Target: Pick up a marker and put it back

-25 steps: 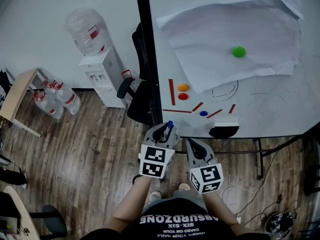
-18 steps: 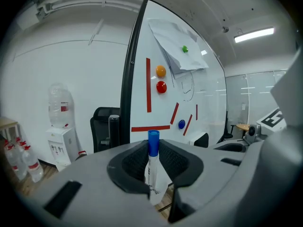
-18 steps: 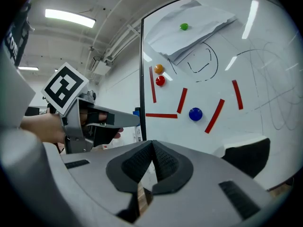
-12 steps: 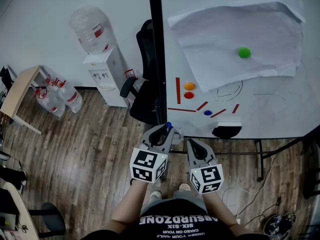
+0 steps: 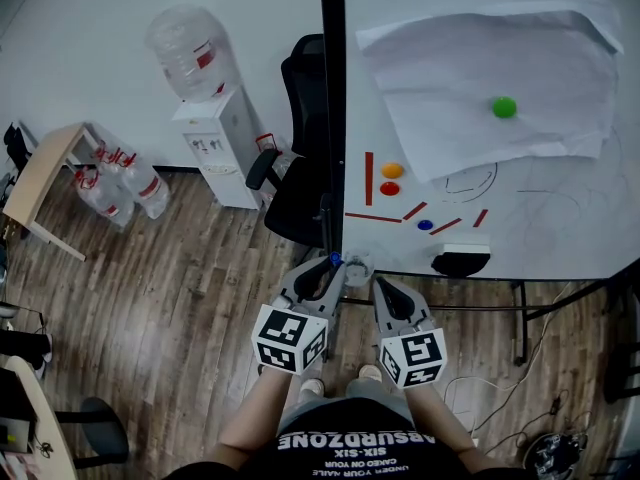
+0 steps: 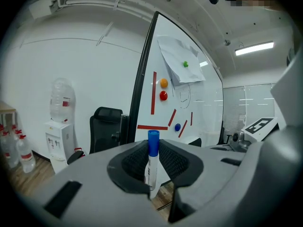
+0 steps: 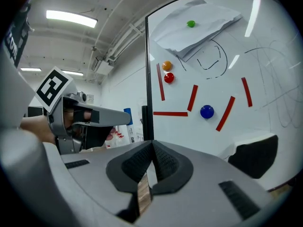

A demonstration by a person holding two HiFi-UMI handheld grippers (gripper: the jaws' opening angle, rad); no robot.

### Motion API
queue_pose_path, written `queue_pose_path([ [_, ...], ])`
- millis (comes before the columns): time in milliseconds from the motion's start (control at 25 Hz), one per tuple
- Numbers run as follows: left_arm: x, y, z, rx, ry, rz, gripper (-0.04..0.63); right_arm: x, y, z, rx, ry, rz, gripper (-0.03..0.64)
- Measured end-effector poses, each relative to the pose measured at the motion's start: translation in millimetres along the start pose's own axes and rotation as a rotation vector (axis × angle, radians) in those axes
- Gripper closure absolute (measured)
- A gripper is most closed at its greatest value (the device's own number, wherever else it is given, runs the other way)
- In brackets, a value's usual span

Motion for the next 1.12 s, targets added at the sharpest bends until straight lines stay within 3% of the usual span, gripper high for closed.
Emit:
queue_pose_path([
  [1120, -47, 5, -4, 0.012, 0.036, 0.094, 0.52, -3, 10, 10, 0.024, -0.007, 0.019, 0.618],
])
Point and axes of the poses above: the fingertips, and each gripper's own axes: y forward along the fingers, z to its left, x out of its top, the point moved 4 cm from there along -y, backward along the fingers, and after that the axes turned 11 degrees about z, right-handed, at the moved point
